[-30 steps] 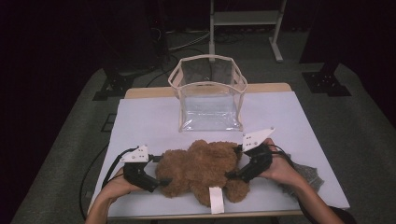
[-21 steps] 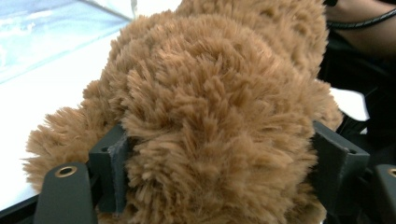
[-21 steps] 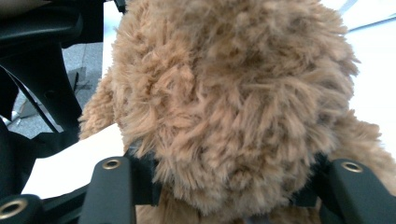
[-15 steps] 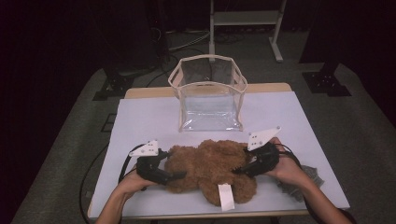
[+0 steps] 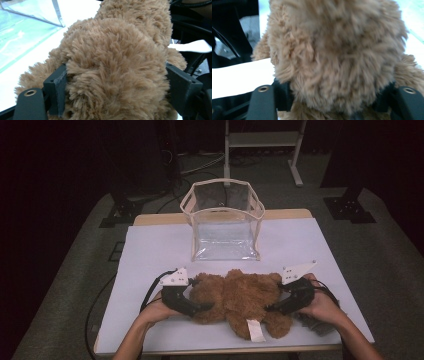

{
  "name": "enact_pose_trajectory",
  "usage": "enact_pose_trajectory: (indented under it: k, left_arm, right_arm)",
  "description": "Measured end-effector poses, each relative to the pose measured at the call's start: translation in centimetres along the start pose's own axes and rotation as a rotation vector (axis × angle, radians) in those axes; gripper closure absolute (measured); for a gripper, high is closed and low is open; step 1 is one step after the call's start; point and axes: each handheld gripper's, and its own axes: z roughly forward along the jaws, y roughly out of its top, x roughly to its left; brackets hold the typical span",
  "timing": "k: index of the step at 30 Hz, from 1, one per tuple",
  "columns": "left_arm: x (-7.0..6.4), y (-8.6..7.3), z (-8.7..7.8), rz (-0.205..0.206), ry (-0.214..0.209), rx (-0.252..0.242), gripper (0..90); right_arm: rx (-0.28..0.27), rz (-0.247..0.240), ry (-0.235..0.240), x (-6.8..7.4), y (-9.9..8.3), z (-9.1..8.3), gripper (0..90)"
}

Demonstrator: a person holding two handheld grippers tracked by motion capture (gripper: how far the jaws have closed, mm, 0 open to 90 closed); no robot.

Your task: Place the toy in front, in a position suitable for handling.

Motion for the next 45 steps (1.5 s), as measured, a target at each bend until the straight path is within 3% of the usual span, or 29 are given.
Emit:
enact_pose_trajectory:
  k: [7, 13, 16, 24, 33, 45]
  left_arm:
    - [-0.1, 0.3, -0.5, 0.015, 0.035, 0.005, 13.7]
    - [-0.6, 0.4, -1.1, 0.044, 0.059, 0.0, 13.1]
    - [-0.6, 0.4, -1.6, 0.044, 0.073, -0.007, 12.7]
    - [-0.5, 0.2, -2.6, 0.03, 0.115, -0.002, 9.4]
    - [-0.1, 0.4, -3.5, 0.011, 0.156, -0.014, 7.7]
    - [0.4, 0.1, -6.0, 0.011, 0.232, -0.014, 7.6]
  right_arm:
    - [-0.043, 0.018, 0.009, -0.2, 0.0, -1.9, 28.0]
    - [-0.069, 0.032, -0.016, -0.7, 0.2, -3.9, 28.4]
    - [-0.078, 0.037, -0.04, -1.4, 0.7, -5.3, 28.5]
    - [-0.065, 0.026, -0.053, -3.0, 3.0, -6.6, 32.8]
    - [-0.029, -0.005, -0.059, -4.0, 6.0, -6.3, 32.7]
    - [0.024, -0.058, -0.024, -5.8, 10.9, -3.5, 32.9]
